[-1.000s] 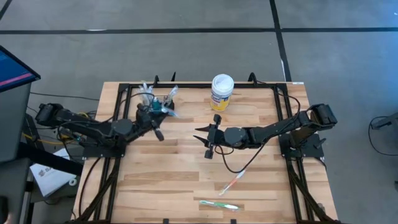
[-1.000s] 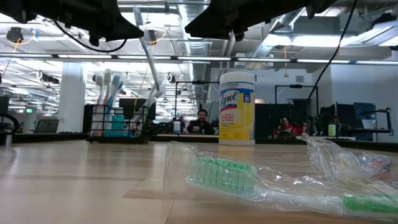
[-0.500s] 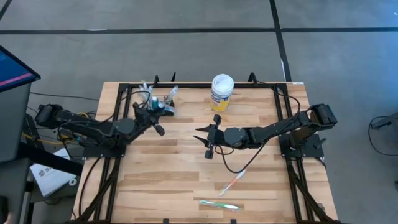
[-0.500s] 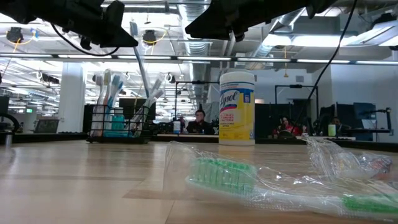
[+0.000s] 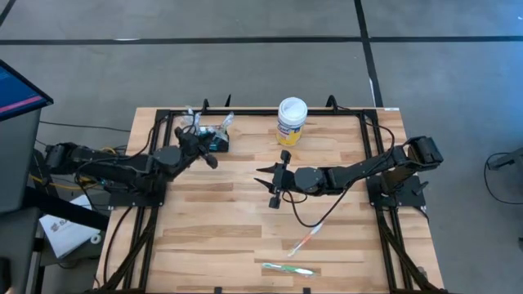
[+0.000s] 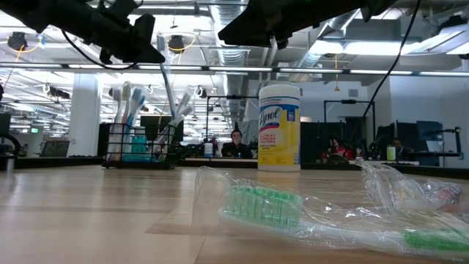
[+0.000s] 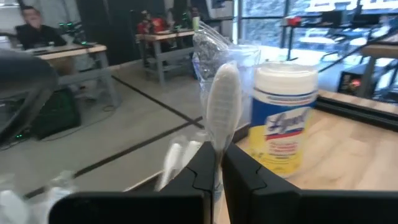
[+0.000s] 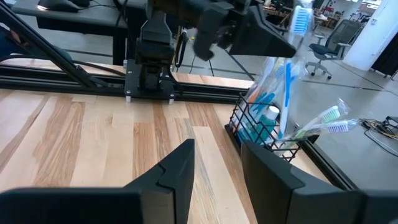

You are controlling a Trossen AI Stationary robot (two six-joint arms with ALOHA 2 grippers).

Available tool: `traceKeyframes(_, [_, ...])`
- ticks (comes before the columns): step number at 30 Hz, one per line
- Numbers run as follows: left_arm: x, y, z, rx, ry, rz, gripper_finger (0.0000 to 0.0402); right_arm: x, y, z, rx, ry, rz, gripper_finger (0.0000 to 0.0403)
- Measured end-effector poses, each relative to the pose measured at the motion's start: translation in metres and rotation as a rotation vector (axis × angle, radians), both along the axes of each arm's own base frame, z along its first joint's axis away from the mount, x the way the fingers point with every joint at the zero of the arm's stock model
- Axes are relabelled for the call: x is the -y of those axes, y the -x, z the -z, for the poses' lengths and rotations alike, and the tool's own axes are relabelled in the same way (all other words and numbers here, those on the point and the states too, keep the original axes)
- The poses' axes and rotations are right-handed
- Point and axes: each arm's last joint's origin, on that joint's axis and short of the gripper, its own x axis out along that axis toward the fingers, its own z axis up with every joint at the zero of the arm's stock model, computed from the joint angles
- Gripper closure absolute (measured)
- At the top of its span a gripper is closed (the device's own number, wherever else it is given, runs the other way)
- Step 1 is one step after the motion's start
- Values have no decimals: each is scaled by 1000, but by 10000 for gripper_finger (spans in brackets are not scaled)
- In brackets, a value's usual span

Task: Pick & Place toothbrushing station
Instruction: Put the blue toothbrush into the mesh organizer

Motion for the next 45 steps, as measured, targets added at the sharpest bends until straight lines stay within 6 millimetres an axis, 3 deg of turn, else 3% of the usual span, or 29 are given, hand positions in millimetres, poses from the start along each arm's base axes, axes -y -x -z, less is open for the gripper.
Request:
traceKeyframes(9, [-17, 0, -13, -64, 25, -59, 398, 0, 0, 1, -8, 2, 0, 280])
traceKeyframes(23, [-47, 7, -14, -79, 87, -85, 397, 0, 0, 1, -8, 2, 0, 280])
traceKeyframes(45, [-57, 8, -21, -66, 91, -75, 398, 2, 0, 1, -11, 2, 5, 280])
